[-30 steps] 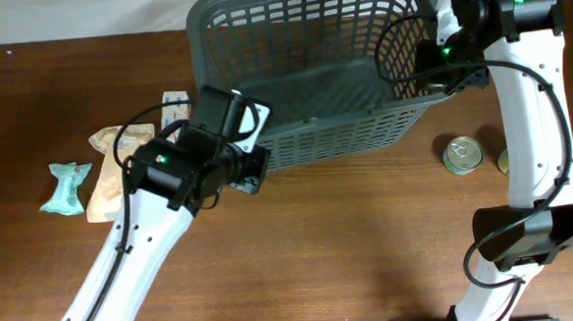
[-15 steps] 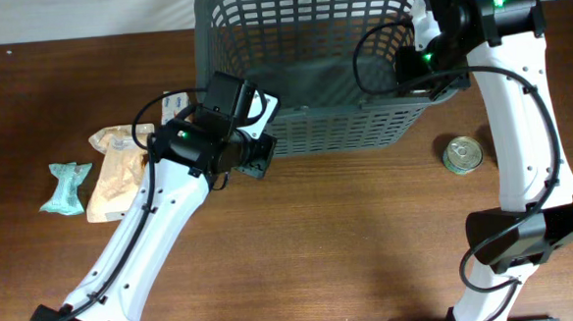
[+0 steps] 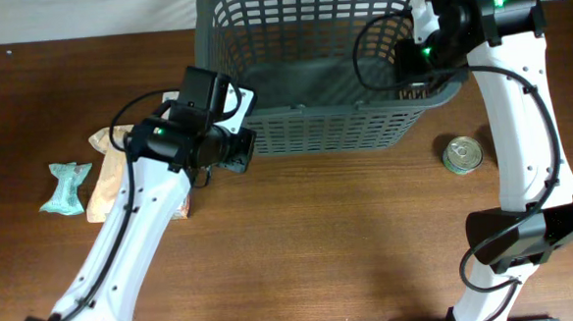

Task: Pack container
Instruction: 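Grip the grey basket with both grippers and pull it toward the center, then grasp the white tissue-pack strip with the left gripper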

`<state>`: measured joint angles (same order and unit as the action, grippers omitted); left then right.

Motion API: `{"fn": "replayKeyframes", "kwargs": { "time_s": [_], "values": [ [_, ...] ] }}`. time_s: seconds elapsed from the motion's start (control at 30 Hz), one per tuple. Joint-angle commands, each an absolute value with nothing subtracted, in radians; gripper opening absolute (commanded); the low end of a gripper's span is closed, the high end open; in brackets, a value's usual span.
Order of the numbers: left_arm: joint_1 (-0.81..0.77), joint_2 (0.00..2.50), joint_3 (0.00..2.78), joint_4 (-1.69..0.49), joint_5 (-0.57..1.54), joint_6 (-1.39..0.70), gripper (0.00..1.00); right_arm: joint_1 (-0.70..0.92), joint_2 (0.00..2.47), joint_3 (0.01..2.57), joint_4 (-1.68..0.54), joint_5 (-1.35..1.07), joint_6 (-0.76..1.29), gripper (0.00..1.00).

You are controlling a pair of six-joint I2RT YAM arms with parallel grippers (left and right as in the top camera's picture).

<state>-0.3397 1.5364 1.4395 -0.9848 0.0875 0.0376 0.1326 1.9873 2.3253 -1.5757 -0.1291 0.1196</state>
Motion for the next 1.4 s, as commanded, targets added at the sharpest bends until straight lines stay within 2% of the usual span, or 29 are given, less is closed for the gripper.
{"fn": "replayKeyframes", "kwargs": {
  "time_s": [0.0,0.03,0.07,0.13,0.17,0.2,0.23,0.27,0.37,0.4,0.6,0.67,0.8,1.07,1.27,1.37],
  "values": [
    [-0.337,1.393,1.476,-1.017,0.061,0.038,0.15,0.135,1.949,2.383,-1.549,-0.120,0.112,0.33],
    [-0.337,1.361,1.493,-1.033,0.028,0.038,0.20,0.135,1.938,2.406,-1.544,-0.119,0.112,0.37],
    [-0.337,1.333,1.509,-1.048,-0.001,0.038,0.34,0.131,1.928,2.431,-1.543,-0.118,0.112,0.42],
    [-0.337,1.279,1.541,-1.076,-0.061,0.038,0.75,0.121,1.908,2.491,-1.548,-0.112,0.112,0.46],
    [-0.337,1.248,1.559,-1.089,-0.083,0.038,0.83,0.110,1.895,2.530,-1.558,-0.105,0.112,0.50],
    [-0.337,1.223,1.574,-1.097,-0.097,0.038,0.87,0.100,1.880,2.571,-1.575,-0.094,0.113,0.51],
    [-0.337,1.195,1.589,-1.102,-0.103,0.039,0.96,0.089,1.866,2.604,-1.590,-0.084,0.115,0.51],
    [-0.337,1.168,1.601,-1.103,-0.101,0.038,1.00,0.080,1.851,2.634,-1.606,-0.061,0.134,0.52],
    [-0.337,1.091,1.619,-1.079,-0.099,0.039,0.99,0.040,1.798,2.715,-1.638,0.032,0.173,0.55],
    [-0.337,1.064,1.619,-1.060,-0.116,0.039,0.99,0.022,1.773,2.737,-1.643,0.064,0.173,0.60],
    [-0.336,1.036,1.618,-1.098,-0.386,0.038,0.99,-0.148,1.597,2.751,-1.643,0.107,0.173,0.77],
    [-0.324,1.080,1.618,-1.146,-0.385,0.038,0.99,-0.201,1.560,2.751,-1.643,0.107,0.173,0.99],
    [-0.250,1.247,1.618,-1.241,-0.361,0.038,0.99,-0.281,1.499,2.751,-1.642,0.107,0.173,0.99],
    [-0.017,1.577,1.618,-1.216,-0.113,0.040,0.96,-0.299,1.461,2.751,-1.643,0.106,0.173,0.99],
    [0.086,1.717,1.618,-1.182,0.137,0.209,0.96,-0.299,1.470,2.749,-1.643,0.106,0.173,0.99],
    [0.103,1.806,1.618,-1.185,0.184,0.253,0.96,-0.299,1.478,2.749,-1.643,0.106,0.173,0.99]
  ]
}}
